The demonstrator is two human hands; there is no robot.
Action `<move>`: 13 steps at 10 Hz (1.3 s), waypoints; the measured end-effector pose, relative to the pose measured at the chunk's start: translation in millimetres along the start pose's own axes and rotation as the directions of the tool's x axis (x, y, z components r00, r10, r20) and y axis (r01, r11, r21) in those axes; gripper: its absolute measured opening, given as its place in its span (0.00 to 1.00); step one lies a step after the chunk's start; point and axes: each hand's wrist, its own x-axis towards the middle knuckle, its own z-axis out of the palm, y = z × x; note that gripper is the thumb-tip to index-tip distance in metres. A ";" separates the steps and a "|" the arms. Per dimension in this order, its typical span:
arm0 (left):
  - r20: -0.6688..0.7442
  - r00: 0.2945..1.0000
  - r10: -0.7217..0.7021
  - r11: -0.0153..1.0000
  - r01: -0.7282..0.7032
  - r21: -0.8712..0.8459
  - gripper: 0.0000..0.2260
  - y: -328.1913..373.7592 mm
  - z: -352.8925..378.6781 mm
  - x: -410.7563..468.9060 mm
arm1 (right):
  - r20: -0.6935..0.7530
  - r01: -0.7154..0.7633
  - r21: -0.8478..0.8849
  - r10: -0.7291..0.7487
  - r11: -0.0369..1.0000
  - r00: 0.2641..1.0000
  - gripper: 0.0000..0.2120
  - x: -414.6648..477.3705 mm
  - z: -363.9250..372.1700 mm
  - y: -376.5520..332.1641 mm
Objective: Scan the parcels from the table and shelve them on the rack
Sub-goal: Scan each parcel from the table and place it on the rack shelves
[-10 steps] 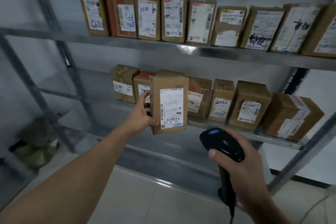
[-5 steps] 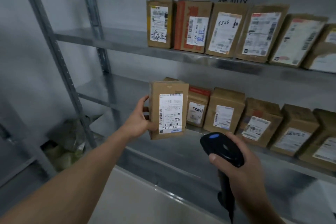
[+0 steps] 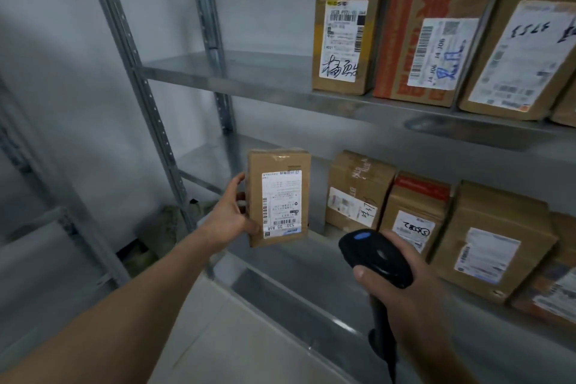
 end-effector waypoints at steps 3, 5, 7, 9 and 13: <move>0.050 0.997 -0.053 0.998 0.051 0.039 0.55 -3.0 4.6 88.5 | 0.068 0.031 -0.020 -0.029 0.999 0.997 0.29 94.0 24.0 15.7; 0.108 0.991 -0.076 0.996 0.070 0.054 0.56 -24.7 9.0 145.9 | 0.069 0.042 -0.024 -0.041 0.999 0.997 0.25 122.6 33.7 20.3; 0.260 0.961 -0.092 0.993 0.068 0.098 0.54 -49.3 23.5 208.5 | -0.090 -0.040 -0.041 0.036 0.998 0.995 0.26 139.0 49.6 41.8; 0.443 0.896 -0.042 0.989 -0.024 0.144 0.53 -71.0 34.2 261.0 | -0.288 -0.153 -0.071 0.126 0.986 0.949 0.28 143.9 80.7 58.9; 0.560 0.817 0.140 0.949 -0.273 0.161 0.54 -83.1 56.0 311.9 | -0.482 -0.284 -0.059 0.222 0.957 0.847 0.31 137.8 124.6 63.7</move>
